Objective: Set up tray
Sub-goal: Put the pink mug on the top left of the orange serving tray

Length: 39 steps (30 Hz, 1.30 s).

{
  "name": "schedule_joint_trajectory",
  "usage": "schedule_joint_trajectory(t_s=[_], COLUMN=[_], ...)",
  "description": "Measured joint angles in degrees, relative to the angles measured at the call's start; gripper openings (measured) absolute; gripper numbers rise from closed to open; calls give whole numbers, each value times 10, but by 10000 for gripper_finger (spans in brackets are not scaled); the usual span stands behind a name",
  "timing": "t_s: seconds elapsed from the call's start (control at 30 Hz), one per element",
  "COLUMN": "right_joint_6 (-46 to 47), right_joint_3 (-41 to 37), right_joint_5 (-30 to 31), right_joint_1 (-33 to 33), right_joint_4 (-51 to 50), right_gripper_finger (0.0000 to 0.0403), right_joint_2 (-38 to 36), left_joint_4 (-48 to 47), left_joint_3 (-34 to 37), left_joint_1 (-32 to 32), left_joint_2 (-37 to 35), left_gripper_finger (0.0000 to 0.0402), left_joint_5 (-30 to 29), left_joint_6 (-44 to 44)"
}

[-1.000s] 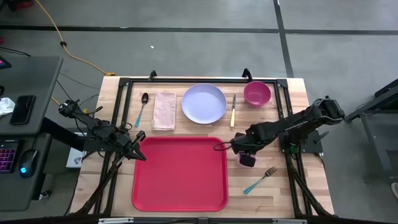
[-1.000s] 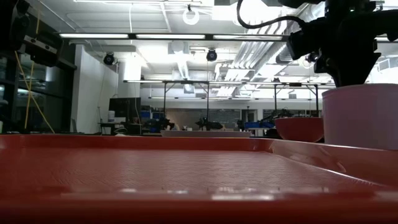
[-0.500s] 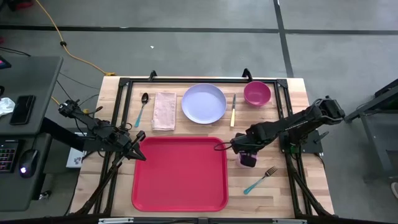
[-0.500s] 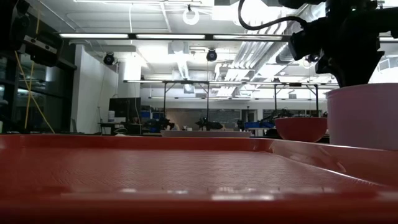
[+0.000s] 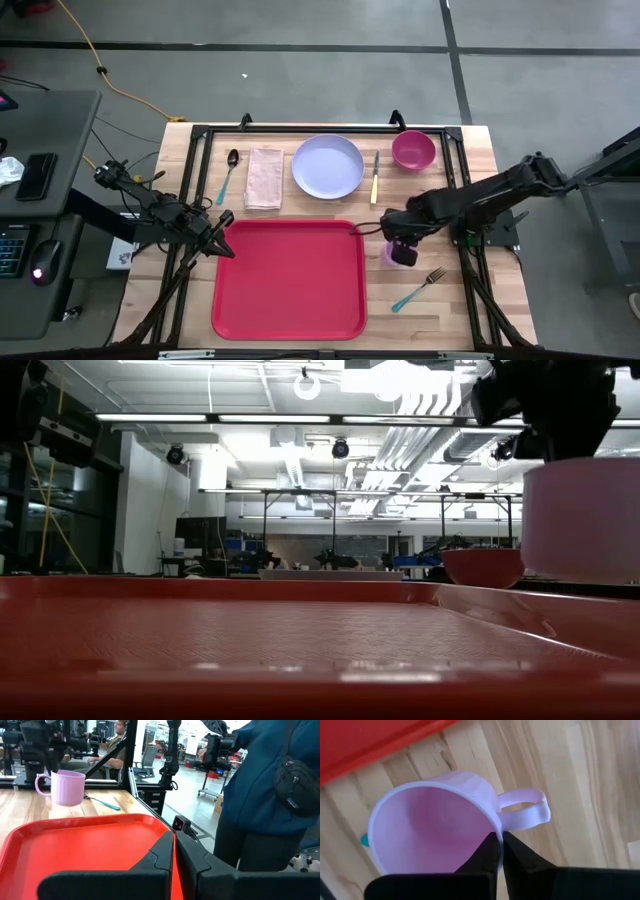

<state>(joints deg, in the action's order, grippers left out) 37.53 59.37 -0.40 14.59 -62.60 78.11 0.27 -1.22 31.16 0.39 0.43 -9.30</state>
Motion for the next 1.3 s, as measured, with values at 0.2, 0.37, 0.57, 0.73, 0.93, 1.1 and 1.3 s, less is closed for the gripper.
schedule_joint_trajectory(t_s=[0.2,0.37,0.57,0.73,0.93,1.1,1.3], right_joint_6=[12,11,-17,-46,-84,-120,-141], right_joint_3=[0,4,22,40,52,52,52], right_joint_5=[-9,-16,-12,-1,-20,-42,-51], right_joint_1=[0,0,0,-2,-25,-46,-60], right_joint_4=[2,10,44,74,100,134,151], right_gripper_finger=[0,0,0,0,0,0,0], right_joint_2=[-29,-37,-36,-35,-35,-35,-35], left_joint_4=[0,8,68,114,161,179,189], left_joint_3=[0,0,0,0,0,0,0], left_joint_1=[0,0,0,0,0,0,0], left_joint_2=[0,0,0,0,0,0,0], left_gripper_finger=[49,49,49,49,49,49,49], left_joint_5=[0,-1,-43,-93,-116,-121,-178], left_joint_6=[0,0,0,0,-2,3,-3])
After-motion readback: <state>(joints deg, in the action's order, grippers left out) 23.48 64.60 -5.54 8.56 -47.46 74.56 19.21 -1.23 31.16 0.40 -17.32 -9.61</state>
